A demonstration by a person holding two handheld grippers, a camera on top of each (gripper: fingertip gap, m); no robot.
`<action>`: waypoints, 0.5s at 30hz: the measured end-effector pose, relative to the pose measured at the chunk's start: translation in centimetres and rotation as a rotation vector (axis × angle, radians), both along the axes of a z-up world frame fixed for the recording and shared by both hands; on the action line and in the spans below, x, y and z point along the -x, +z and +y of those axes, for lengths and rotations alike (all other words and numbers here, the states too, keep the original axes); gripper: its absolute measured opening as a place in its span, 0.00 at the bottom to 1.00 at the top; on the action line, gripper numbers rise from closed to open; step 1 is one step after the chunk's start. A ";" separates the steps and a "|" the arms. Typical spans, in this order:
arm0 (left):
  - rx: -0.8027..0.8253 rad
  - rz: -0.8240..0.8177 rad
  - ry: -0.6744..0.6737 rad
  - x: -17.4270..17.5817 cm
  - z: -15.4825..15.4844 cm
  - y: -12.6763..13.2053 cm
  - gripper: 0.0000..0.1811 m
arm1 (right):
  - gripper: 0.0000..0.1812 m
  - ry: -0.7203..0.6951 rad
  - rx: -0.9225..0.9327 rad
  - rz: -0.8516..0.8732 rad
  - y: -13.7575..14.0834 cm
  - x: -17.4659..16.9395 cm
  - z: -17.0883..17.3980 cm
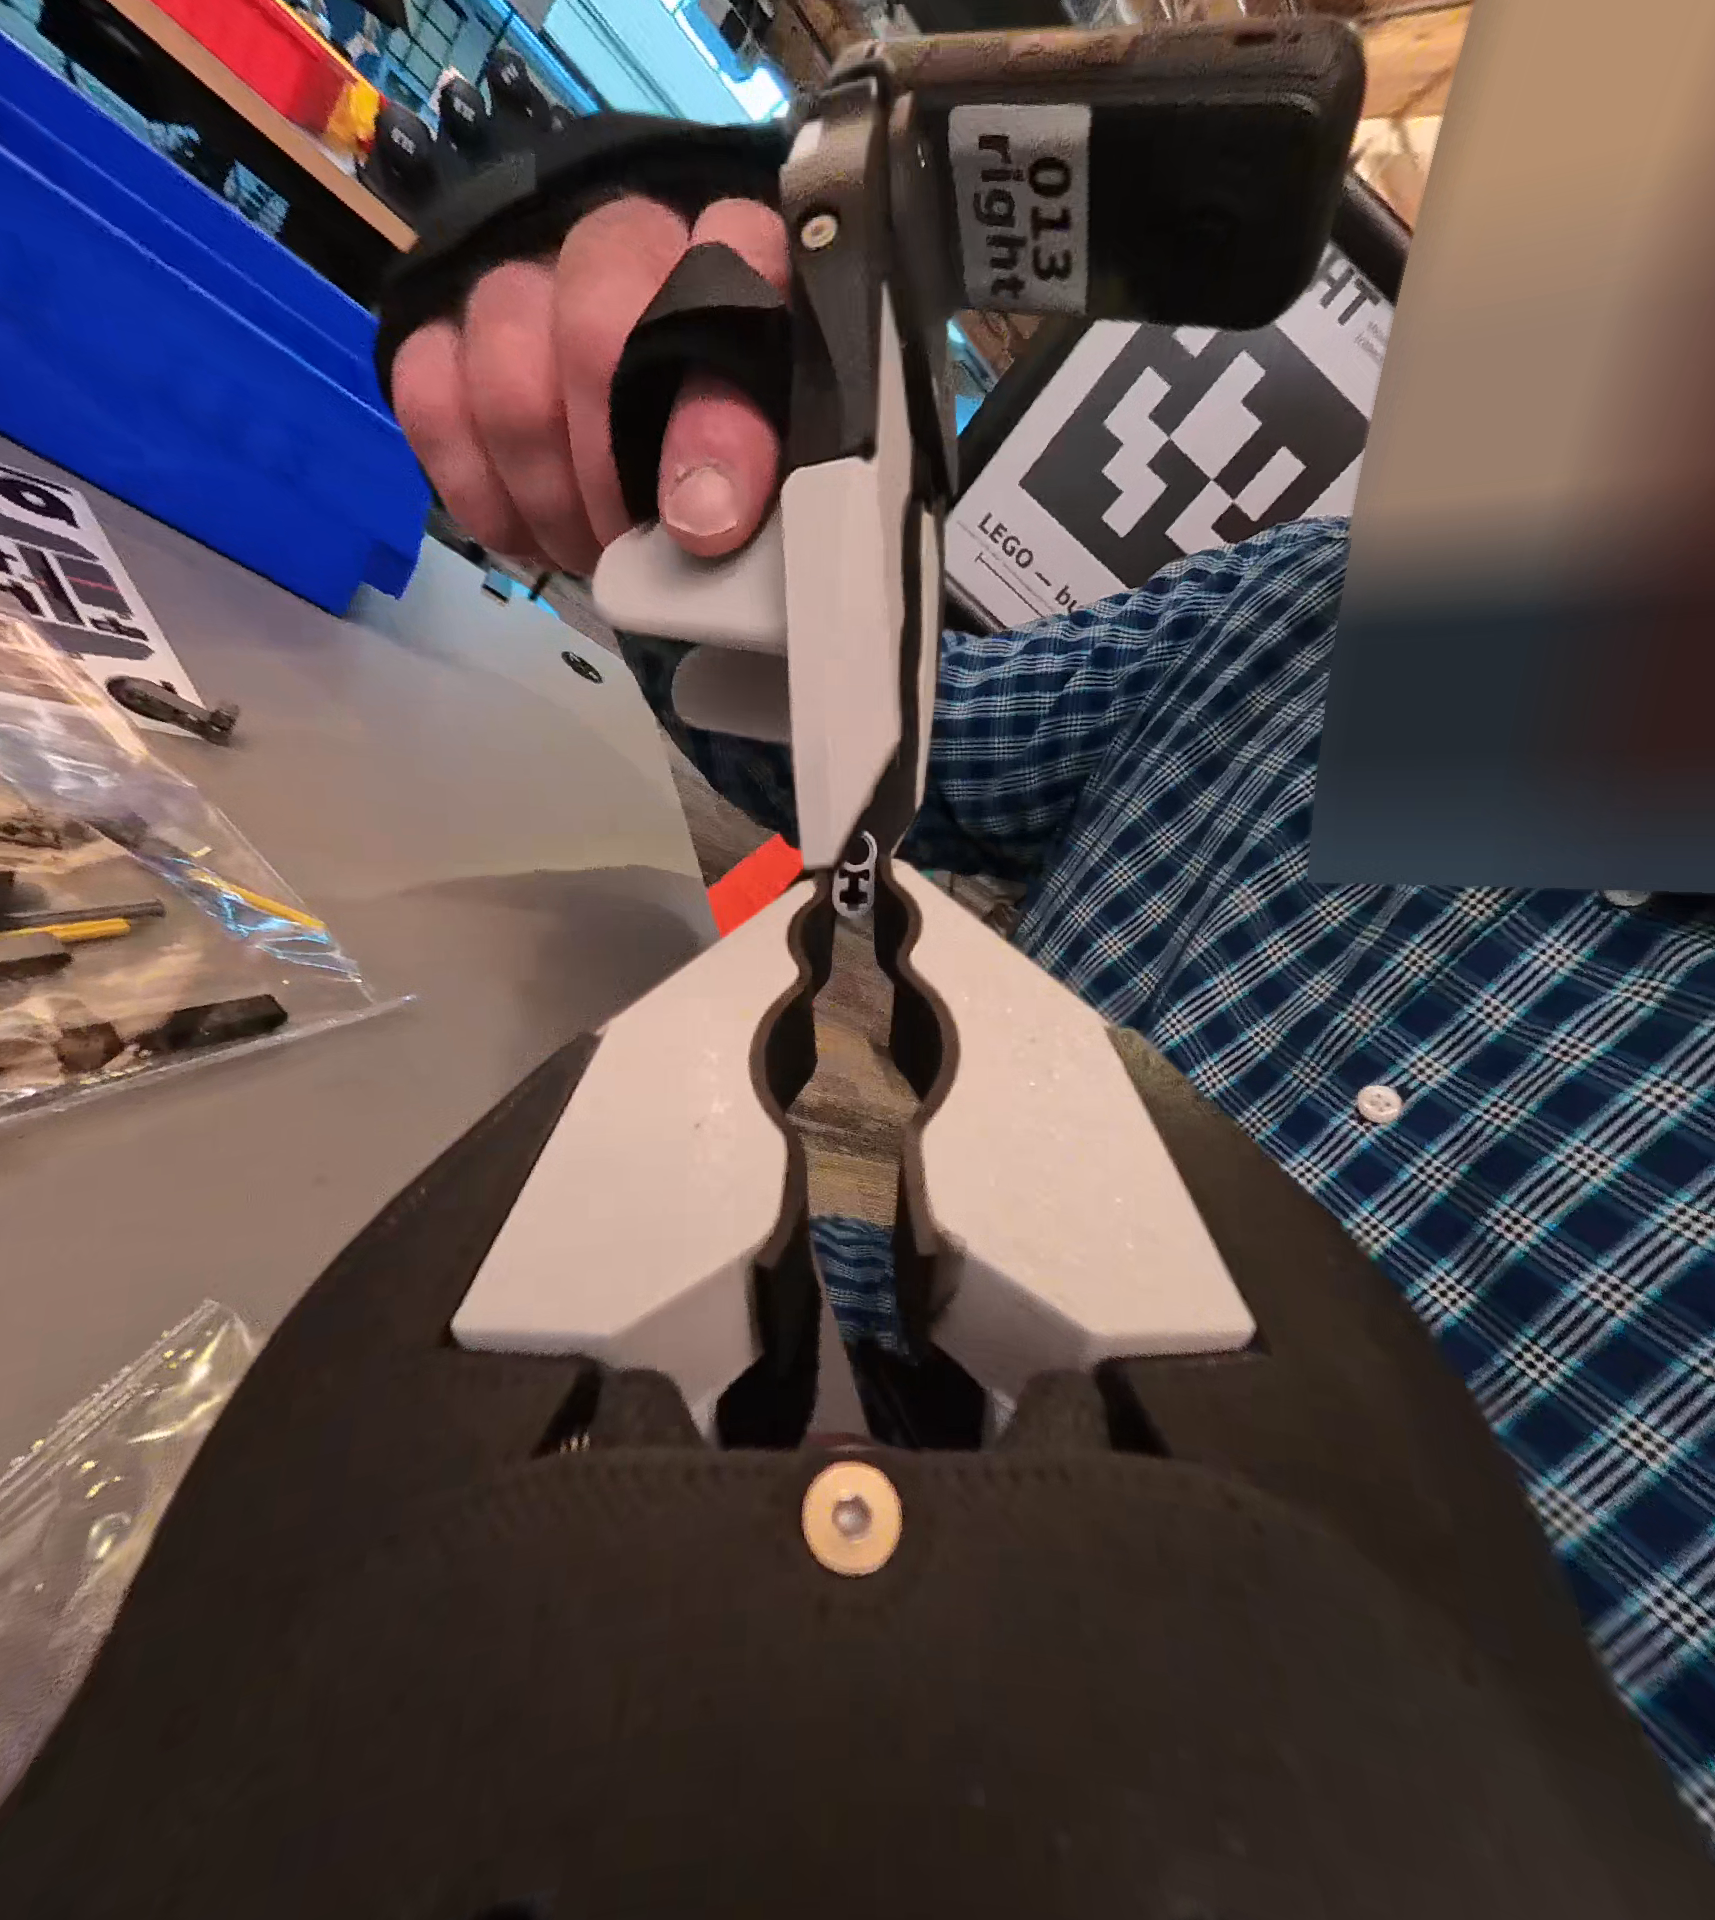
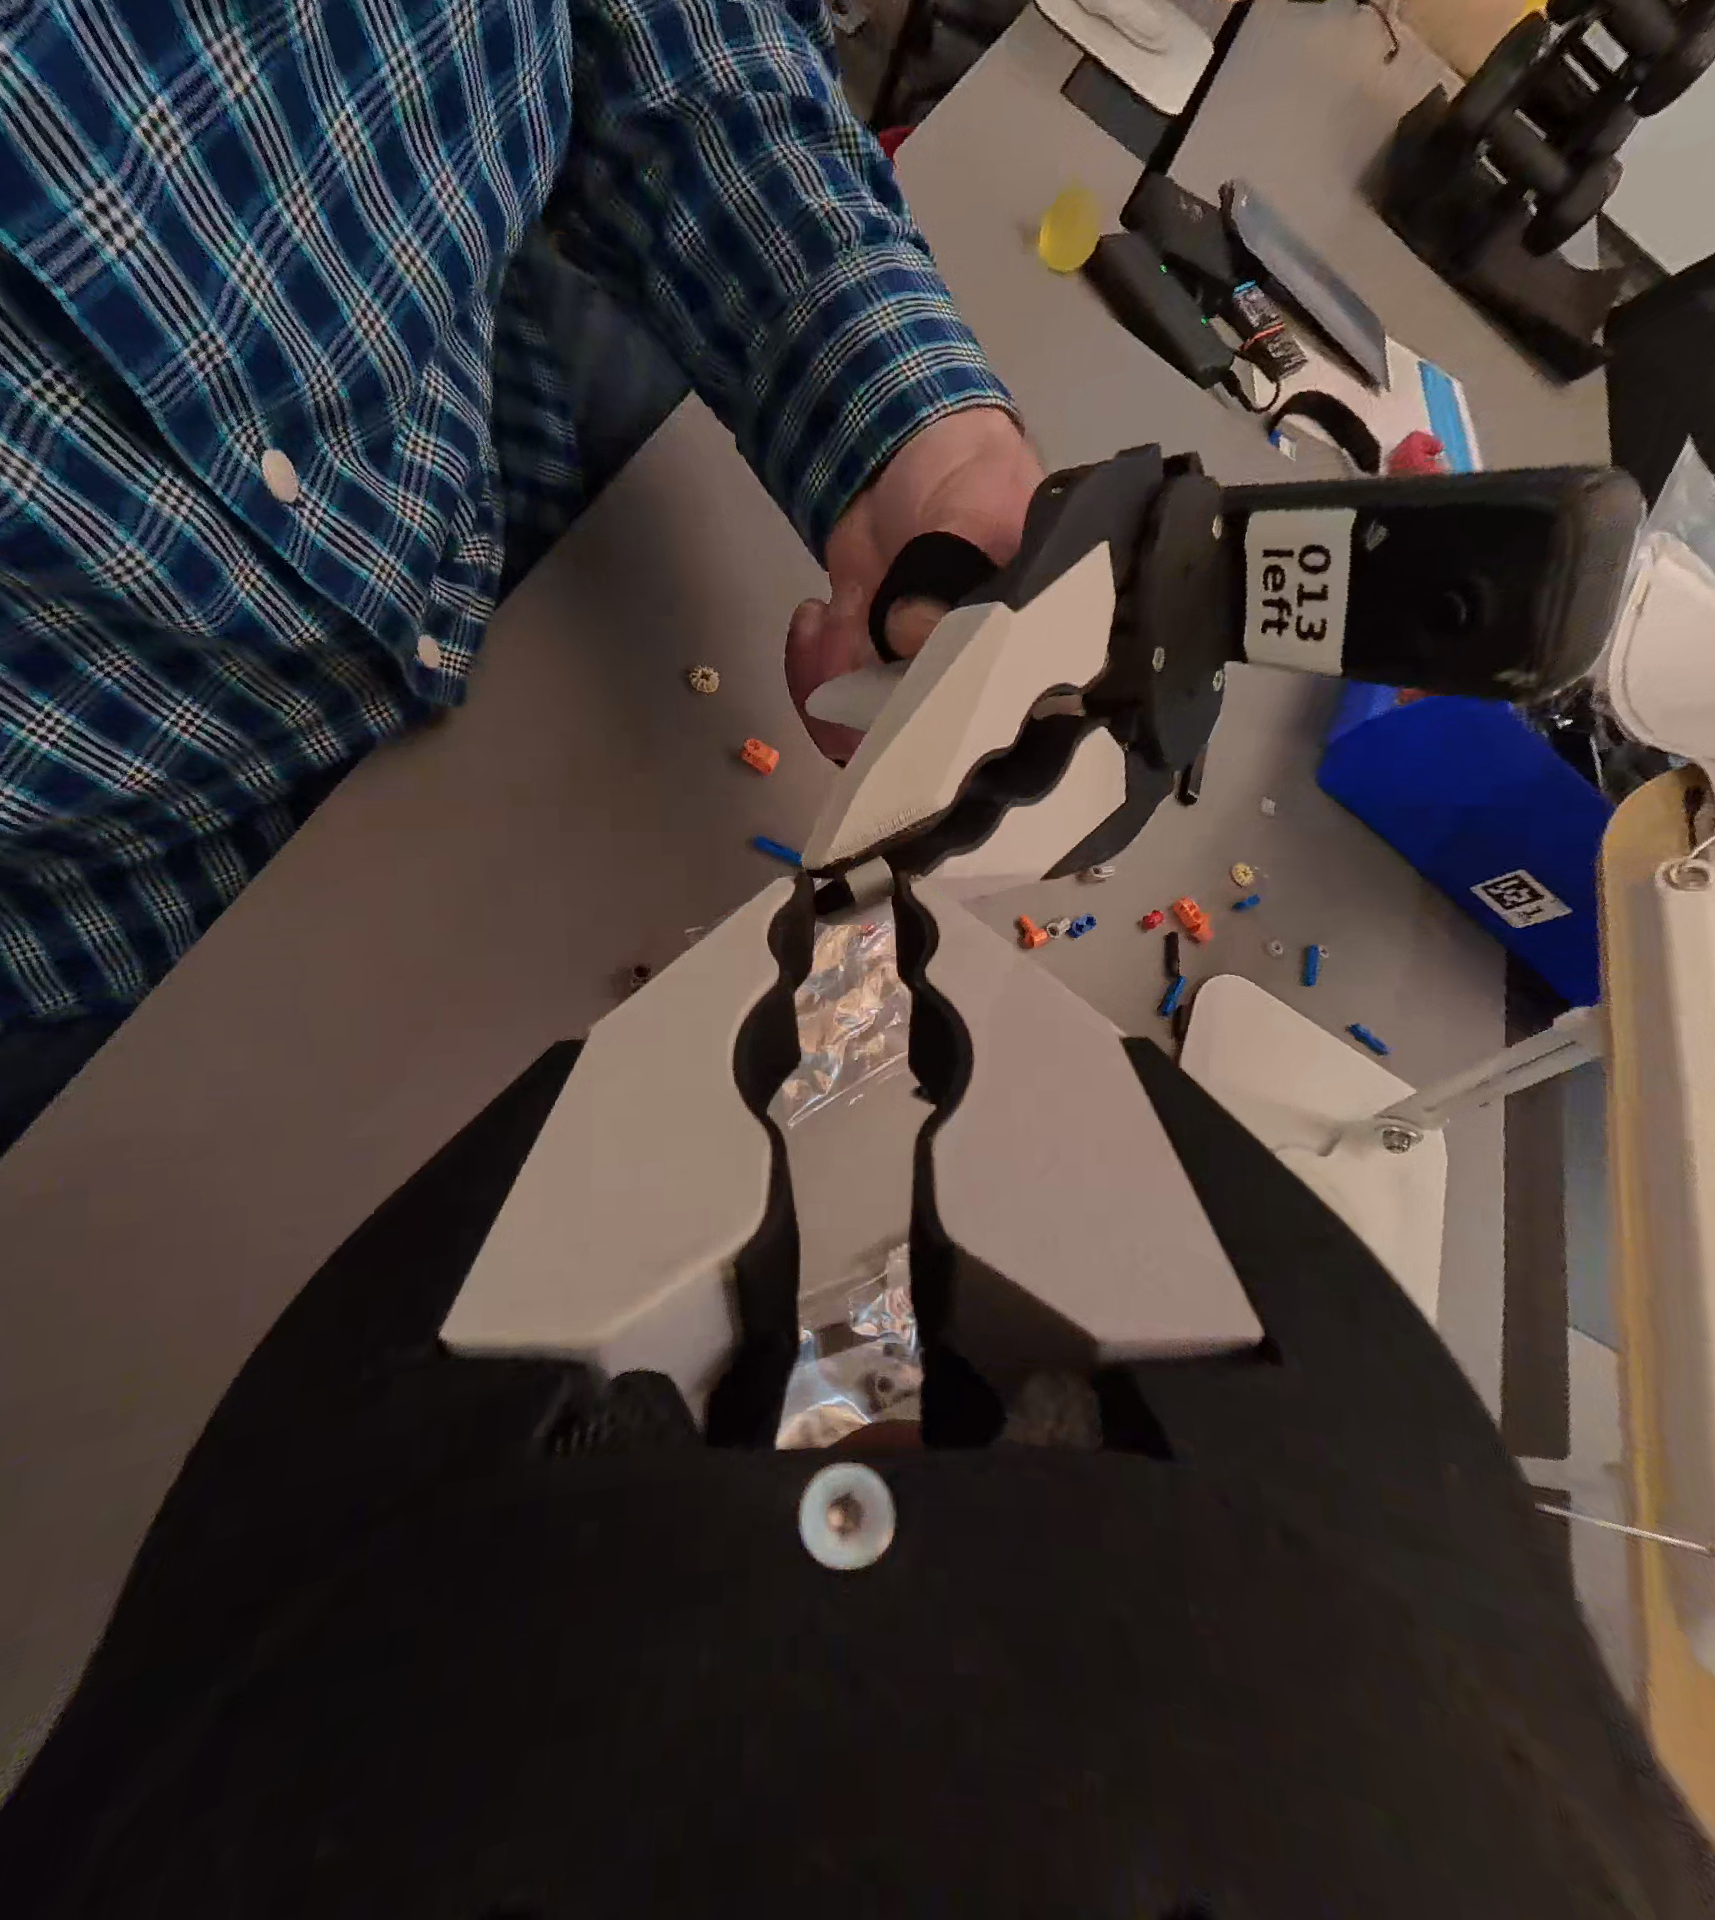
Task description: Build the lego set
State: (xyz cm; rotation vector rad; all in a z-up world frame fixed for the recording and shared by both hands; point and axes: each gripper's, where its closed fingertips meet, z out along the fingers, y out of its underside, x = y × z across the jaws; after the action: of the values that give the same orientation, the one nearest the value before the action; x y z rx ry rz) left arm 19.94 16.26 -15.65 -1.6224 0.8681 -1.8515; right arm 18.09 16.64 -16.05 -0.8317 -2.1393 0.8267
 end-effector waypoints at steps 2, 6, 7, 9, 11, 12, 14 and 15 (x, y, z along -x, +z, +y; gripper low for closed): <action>0.019 0.003 -0.029 -0.1 -0.4 -0.2 0.02 | 0.05 0.013 -0.006 -0.002 -0.1 0.0 -0.3; 0.062 0.002 -0.091 -0.2 -1.0 -0.7 0.03 | 0.03 0.038 0.012 -0.022 -0.5 -0.2 -0.8; 0.072 0.004 -0.104 -0.2 -1.1 -0.7 0.03 | 0.03 0.042 0.019 -0.030 -0.6 -0.2 -0.9; 0.094 -0.004 -0.100 -0.1 -0.8 -0.8 0.03 | 0.03 0.018 0.045 -0.035 -0.7 -0.1 -0.7; 0.096 -0.004 -0.081 0.1 -0.6 -0.7 0.03 | 0.03 -0.012 0.093 -0.026 -0.7 0.0 -0.4; 0.089 0.010 -0.058 0.2 -0.3 -0.8 0.04 | 0.03 -0.040 0.119 -0.022 -0.7 0.1 -0.2; 0.062 0.082 0.002 0.9 0.4 -1.6 0.11 | 0.03 -0.090 0.187 -0.001 -0.7 0.3 0.1; 0.026 0.150 0.051 1.6 0.9 -2.3 0.12 | 0.03 -0.119 0.213 0.009 -0.8 0.2 0.4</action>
State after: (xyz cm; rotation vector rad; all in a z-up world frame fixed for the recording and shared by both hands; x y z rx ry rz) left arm 18.35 17.12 -17.91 -1.8019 0.8597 -1.7309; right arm 17.84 17.04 -16.85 -1.0509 -1.9954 1.0058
